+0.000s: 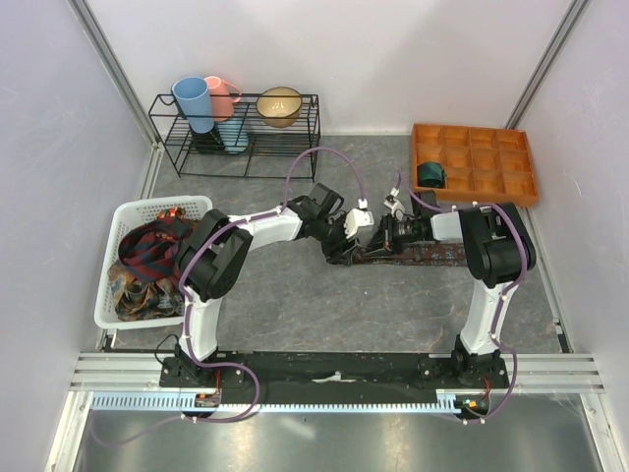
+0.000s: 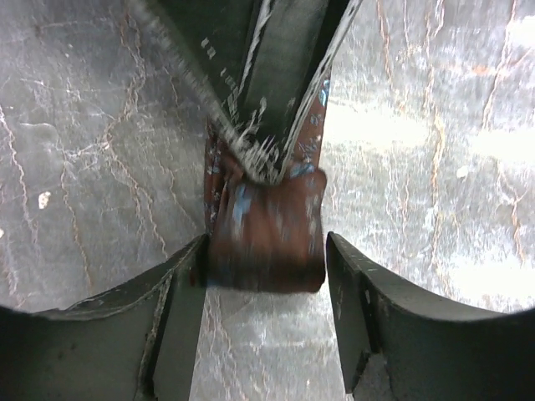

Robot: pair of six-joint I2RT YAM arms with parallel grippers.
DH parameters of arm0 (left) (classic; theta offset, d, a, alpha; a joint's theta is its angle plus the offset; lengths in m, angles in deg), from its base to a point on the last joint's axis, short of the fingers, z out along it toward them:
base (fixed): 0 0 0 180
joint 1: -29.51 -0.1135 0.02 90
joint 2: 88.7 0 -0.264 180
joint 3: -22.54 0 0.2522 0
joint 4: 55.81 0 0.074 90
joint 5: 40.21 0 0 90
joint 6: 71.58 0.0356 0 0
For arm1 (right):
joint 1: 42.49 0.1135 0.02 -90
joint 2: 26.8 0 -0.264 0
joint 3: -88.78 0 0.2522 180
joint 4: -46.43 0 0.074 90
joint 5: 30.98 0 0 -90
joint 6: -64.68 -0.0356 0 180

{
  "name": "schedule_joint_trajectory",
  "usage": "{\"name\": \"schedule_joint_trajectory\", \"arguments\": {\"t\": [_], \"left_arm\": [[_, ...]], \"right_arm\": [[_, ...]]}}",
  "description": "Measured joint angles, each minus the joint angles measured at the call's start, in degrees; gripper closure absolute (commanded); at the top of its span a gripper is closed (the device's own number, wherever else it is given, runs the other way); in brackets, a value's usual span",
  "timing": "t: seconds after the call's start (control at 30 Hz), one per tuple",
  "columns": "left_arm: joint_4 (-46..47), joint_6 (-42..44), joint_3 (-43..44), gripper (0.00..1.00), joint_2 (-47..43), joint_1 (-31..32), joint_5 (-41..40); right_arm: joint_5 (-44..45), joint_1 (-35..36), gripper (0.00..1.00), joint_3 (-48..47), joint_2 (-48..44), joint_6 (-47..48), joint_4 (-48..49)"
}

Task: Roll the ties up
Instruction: Roll the tie at the center of the board.

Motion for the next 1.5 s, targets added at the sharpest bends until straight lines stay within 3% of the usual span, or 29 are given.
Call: {"name": "schedule_joint_trajectory", "arguments": {"t": [0.33,0.53,0.9,1.13,1.17,1.3,1.4,1.5], "left_arm": [[12.02,-8.33,-3.74,0.34,0.11,-0.68,5.11],[14.88,-9.73,-3.69,0.57,0.74,0.09,6.95],[10.21,-5.64,-1.75,0.46,1.03,2.6,0.35],[9.49,-3.69,-1.79,0.46,1.05,2.97,-1.92],[9.49,-3.56,-1.79,0.48,1.05,2.97,-1.84],[9.49,-2.95,-1.81,0.74,1.05,2.95,-1.66],[9.03,-1.84,-1.81,0.88,1.05,2.95,-1.27],[8.04,-0.39,-1.53,0.94,0.96,2.95,-1.62]], "right_arm": [[1.46,-1.09,1.0,-1.36,0.0,5.57,-5.92],[1.66,-1.07,1.0,-1.97,0.0,6.54,-7.19],[1.99,-0.94,1.0,-2.03,0.0,5.35,-7.32],[1.99,-0.87,1.0,-1.55,-0.13,4.5,-6.36],[1.99,-0.87,1.0,-1.4,-0.2,4.33,-6.12],[1.99,-0.87,0.99,-1.18,-0.24,3.89,-5.7],[1.95,-0.85,0.8,-1.16,-0.31,3.54,-5.57],[2.45,-0.83,0.62,-1.14,-1.2,3.5,-6.23]]}}
